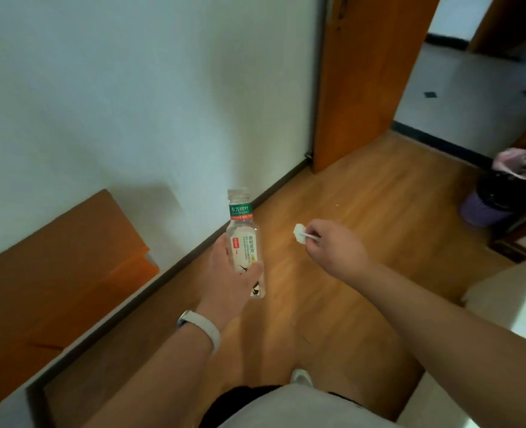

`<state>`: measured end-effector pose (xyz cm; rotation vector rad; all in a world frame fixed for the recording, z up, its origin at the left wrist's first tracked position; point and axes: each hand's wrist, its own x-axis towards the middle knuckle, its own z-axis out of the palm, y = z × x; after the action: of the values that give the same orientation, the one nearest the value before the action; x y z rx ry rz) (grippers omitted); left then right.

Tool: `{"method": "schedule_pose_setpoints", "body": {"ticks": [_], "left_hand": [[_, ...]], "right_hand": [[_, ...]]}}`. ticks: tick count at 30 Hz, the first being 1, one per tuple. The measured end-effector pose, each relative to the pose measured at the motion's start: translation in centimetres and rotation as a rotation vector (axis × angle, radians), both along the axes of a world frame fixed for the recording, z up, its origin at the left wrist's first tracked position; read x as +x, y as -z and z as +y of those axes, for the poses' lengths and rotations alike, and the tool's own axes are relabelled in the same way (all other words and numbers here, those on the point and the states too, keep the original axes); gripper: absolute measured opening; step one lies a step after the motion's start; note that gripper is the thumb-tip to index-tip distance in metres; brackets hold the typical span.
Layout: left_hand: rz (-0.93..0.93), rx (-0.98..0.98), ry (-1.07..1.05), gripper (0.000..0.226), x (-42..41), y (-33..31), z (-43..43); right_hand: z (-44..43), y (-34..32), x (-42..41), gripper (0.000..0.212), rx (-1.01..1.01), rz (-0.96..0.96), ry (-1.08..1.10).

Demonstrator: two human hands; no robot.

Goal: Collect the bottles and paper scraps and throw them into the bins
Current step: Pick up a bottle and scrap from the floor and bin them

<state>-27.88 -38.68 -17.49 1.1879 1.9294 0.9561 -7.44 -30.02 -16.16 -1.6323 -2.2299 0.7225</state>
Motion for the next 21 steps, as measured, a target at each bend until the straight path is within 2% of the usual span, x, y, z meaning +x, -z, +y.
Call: {"method": "schedule_pose_setpoints", "body": {"ticks": [13, 21], "left_hand": [[-0.026, 0.008, 0.407, 0.057, 8.2, -0.2, 13.9], [-0.154, 0.02, 0.547, 0.06, 7.8, -0.1, 28.6]], "right_hand": [[4.6, 0.3, 10.4, 0.011, -0.071, -0.047, 0.441], [15.2, -1.3, 10.3, 0.012, -0.033, -0.121, 0.615]]}}
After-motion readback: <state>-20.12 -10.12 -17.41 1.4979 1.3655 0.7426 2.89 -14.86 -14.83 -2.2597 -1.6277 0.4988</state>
